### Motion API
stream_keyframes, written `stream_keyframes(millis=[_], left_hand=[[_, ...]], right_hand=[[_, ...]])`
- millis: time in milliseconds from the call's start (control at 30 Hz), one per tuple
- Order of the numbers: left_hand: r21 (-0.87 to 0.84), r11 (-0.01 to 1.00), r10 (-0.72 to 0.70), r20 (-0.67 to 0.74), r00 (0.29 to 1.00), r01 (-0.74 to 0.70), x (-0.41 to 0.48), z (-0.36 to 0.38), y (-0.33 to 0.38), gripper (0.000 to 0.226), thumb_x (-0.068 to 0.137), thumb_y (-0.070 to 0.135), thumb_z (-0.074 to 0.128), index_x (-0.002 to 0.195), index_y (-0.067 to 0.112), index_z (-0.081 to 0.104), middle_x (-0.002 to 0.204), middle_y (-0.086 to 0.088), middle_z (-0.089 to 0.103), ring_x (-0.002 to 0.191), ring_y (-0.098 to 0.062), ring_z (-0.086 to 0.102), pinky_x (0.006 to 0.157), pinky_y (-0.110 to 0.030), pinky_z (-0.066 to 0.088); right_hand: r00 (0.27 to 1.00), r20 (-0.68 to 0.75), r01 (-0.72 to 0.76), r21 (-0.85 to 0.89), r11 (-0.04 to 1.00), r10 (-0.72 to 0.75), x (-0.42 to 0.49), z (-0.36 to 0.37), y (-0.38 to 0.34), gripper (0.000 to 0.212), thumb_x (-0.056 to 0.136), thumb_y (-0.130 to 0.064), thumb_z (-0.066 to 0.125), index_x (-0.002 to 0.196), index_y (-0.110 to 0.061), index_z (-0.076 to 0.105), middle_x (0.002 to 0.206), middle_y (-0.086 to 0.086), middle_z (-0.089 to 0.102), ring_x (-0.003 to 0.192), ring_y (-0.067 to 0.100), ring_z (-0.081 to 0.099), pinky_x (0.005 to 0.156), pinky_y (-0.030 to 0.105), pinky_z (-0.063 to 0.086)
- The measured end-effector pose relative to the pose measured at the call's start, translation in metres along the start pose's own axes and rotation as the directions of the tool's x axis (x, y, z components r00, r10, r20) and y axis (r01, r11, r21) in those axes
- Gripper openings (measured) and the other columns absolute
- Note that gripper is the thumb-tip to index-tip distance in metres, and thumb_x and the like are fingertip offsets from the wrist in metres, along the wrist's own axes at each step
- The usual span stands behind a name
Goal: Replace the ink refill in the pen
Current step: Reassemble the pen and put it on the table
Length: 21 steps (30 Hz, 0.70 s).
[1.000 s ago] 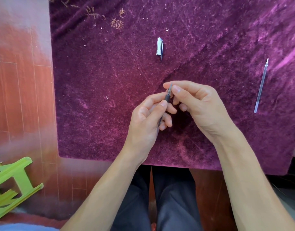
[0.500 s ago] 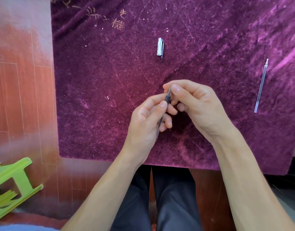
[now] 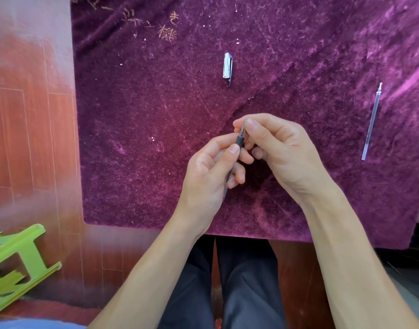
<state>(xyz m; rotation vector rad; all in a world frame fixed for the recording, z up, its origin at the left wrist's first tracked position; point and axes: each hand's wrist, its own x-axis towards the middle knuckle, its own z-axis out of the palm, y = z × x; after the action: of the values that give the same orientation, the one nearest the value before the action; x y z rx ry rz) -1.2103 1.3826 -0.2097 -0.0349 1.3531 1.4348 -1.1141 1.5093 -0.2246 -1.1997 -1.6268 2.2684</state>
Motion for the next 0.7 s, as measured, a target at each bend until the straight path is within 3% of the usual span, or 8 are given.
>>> stream_keyframes(millis=[133,300,400,600,700], left_hand=[[0.015,1.0,0.006,-0.009,1.0,-0.006,0.0008,0.0009,-0.0015,0.027,0.104,0.009,0.049,0.125,-0.003,0.062,0.086,-0.003,0.067,0.06,-0.011,0.053,0.056,-0.027,0.039],[-0.003,1.0,-0.003,0.003,1.0,0.003,0.0006,0.001,-0.0022,0.03,0.105,0.01,0.046,0.128,-0.004,0.061,0.085,-0.001,0.067,0.059,-0.01,0.053,0.057,-0.026,0.039],[0.013,1.0,0.001,0.001,1.0,-0.001,0.0013,0.0002,-0.0022,0.029,0.105,0.009,0.047,0.126,-0.005,0.061,0.086,-0.002,0.068,0.06,-0.011,0.053,0.057,-0.027,0.039],[0.044,0.999,0.023,-0.018,1.0,-0.022,0.002,0.0005,-0.0053,0.027,0.103,0.011,0.051,0.126,0.001,0.063,0.087,0.0,0.07,0.062,-0.011,0.055,0.057,-0.025,0.042],[0.013,1.0,0.023,-0.003,1.0,-0.023,0.0033,0.0017,-0.0055,0.029,0.105,0.011,0.048,0.127,0.0,0.063,0.087,0.0,0.068,0.06,-0.009,0.055,0.056,-0.023,0.041]], right_hand=[[1.0,-0.017,0.025,0.024,0.999,-0.024,0.0001,0.003,0.0011,0.015,0.105,-0.026,0.062,0.101,-0.022,0.076,0.072,-0.017,0.069,0.066,-0.005,0.06,0.065,0.012,0.048],[1.0,0.023,0.007,0.042,0.999,-0.007,0.0013,-0.0003,0.0038,0.025,0.109,-0.028,0.056,0.115,-0.033,0.08,0.09,-0.01,0.071,0.082,0.004,0.061,0.075,0.025,0.048],[1.0,0.019,0.004,0.02,1.0,-0.005,0.0012,-0.0017,0.0049,0.024,0.108,-0.026,0.058,0.109,-0.032,0.081,0.088,-0.012,0.072,0.081,0.002,0.06,0.076,0.027,0.047],[1.0,-0.008,0.027,0.071,0.997,-0.026,0.0018,0.0016,0.0046,0.009,0.104,-0.02,0.066,0.101,-0.017,0.074,0.073,-0.016,0.069,0.064,-0.004,0.059,0.066,0.013,0.05],[1.0,0.005,-0.006,0.073,0.997,0.006,0.0031,0.0009,0.0048,0.018,0.106,-0.029,0.061,0.11,-0.027,0.079,0.079,-0.013,0.069,0.077,0.007,0.06,0.076,0.032,0.051]])
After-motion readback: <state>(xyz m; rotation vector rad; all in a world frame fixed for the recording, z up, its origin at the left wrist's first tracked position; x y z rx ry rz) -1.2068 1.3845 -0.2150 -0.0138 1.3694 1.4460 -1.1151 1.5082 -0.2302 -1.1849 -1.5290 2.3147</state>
